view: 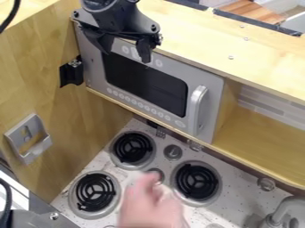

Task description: Close microwave

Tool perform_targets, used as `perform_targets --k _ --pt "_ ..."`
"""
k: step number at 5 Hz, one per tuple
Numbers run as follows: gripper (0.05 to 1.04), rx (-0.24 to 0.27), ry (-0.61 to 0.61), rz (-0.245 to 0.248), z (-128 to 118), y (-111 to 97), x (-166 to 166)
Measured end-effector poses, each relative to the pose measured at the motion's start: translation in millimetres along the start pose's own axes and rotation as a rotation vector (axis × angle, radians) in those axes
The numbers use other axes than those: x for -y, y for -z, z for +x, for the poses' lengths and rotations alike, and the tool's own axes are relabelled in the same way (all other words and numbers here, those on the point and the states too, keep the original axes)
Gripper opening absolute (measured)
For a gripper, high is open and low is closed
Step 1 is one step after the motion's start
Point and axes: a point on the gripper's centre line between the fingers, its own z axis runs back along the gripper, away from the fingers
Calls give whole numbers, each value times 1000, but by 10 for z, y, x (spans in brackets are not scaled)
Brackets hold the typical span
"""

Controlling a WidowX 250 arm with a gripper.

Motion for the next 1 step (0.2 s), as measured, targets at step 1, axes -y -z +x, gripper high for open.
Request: perform_targets --k 1 --pt "998 0 0 0 0 0 0"
